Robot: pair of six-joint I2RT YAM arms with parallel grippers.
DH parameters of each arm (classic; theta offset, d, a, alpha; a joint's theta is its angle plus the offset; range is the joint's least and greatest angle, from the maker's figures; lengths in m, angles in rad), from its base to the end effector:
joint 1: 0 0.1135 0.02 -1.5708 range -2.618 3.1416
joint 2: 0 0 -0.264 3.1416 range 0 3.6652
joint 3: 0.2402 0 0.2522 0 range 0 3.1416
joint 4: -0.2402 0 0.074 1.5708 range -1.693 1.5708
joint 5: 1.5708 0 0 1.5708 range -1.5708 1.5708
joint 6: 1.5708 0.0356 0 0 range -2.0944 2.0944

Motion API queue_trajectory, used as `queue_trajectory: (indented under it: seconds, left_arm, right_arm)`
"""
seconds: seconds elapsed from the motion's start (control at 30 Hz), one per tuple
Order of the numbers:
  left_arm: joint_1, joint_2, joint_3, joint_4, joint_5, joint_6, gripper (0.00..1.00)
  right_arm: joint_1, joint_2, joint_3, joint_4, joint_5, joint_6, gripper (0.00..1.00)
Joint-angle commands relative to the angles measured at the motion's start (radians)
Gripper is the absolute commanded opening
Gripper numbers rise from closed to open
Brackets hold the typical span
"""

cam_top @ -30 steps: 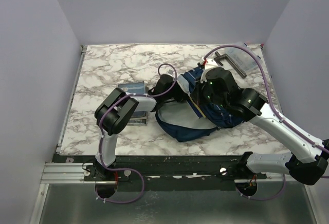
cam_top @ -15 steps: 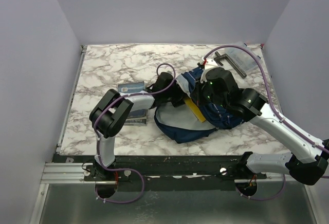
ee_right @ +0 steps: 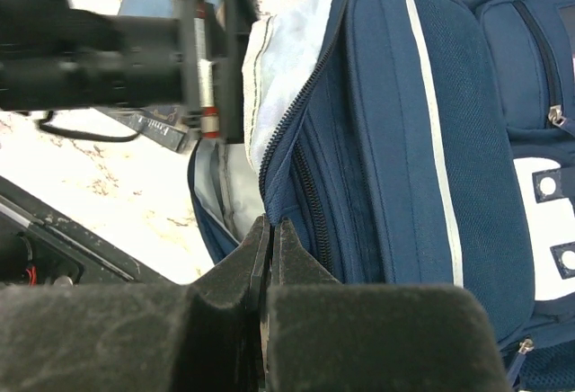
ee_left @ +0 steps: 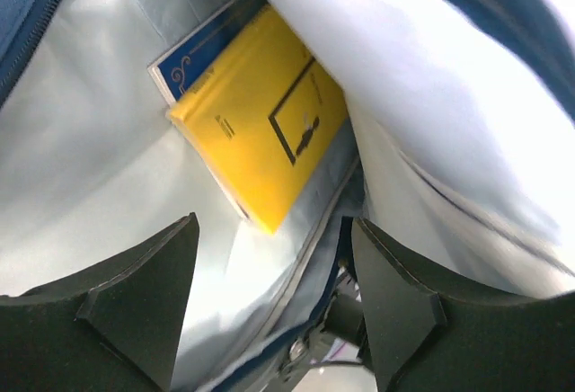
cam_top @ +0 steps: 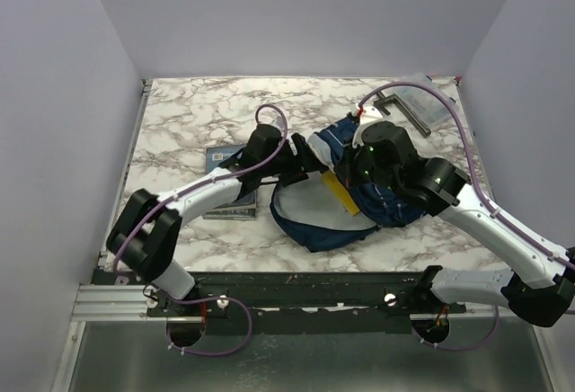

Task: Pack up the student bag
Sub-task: Place the book in the student bag, then pick up the book from the center of the board.

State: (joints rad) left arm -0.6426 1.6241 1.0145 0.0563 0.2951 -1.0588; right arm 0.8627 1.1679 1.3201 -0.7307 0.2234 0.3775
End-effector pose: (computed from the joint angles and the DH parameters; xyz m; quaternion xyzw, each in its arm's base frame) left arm 0.2829 -0.2247 0.2293 -0.1084 0.8600 -0.4469 0.2212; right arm 0.1624 0.1776 0.3934 -0.1584 0.8611 0.1951 0.4420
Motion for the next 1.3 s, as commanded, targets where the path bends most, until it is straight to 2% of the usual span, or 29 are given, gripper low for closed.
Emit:
queue_trajectory:
  seconds: [0.0, 0.17, 0.23, 0.33, 0.43, 0.53, 0.6, 0.73, 0.77, 0.93, 1.0, 1.13, 1.27]
  left_arm:
    - [0.034, -0.211, -0.139, -0.089, 0.013, 0.169, 0.70]
    - [0.197, -0.502, -0.328, -0.177, 0.134, 0.266, 0.70]
    - [0.297, -0.599, -0.355, -0.269, 0.184, 0.321, 0.70]
    - [0.450, -0.703, -0.337, -0.418, 0.205, 0.433, 0.71]
    - [0.611, -0.727, -0.300, -0.517, 0.212, 0.529, 0.77]
    - [0.787, -0.675, -0.285, -0.496, 0.303, 0.540, 0.78]
    - [0.862, -0.595, -0.244, -0.492, 0.369, 0.517, 0.74]
    - [0.862, -0.469, -0.174, -0.478, 0.245, 0.569, 0.72]
    - [0.858, -0.431, -0.162, -0.477, 0.212, 0.578, 0.72]
    - [0.851, -0.240, -0.123, -0.507, 0.243, 0.607, 0.72]
    - [0.847, -0.197, -0.132, -0.505, 0.192, 0.615, 0.72]
    - [0.831, -0.157, -0.117, -0.511, 0.114, 0.623, 0.73]
    - [0.803, -0.132, -0.125, -0.506, 0.147, 0.607, 0.72]
  right_arm:
    - [0.009, -0.048, -0.041, 0.080, -0.005, 0.035, 0.01]
    - [0.010, -0.034, -0.199, 0.185, -0.178, 0.117, 0.05]
    - [0.010, -0.011, -0.272, 0.254, -0.264, 0.153, 0.06]
    - [0.010, 0.034, -0.359, 0.355, -0.348, 0.199, 0.15]
    - [0.010, 0.096, -0.379, 0.422, -0.425, 0.209, 0.27]
    - [0.010, 0.177, -0.326, 0.430, -0.430, 0.189, 0.40]
    - [0.010, 0.232, -0.282, 0.469, -0.426, 0.189, 0.48]
    - [0.010, 0.402, -0.158, 0.597, -0.480, 0.254, 0.60]
    - [0.010, 0.435, -0.135, 0.630, -0.477, 0.284, 0.66]
    - [0.010, 0.622, -0.009, 0.690, -0.458, 0.366, 0.83]
    - [0.010, 0.684, 0.039, 0.680, -0.434, 0.364, 0.89]
    - [0.007, 0.791, 0.110, 0.627, -0.404, 0.369, 0.95]
    - [-0.002, 0.844, 0.108, 0.627, -0.399, 0.395, 0.96]
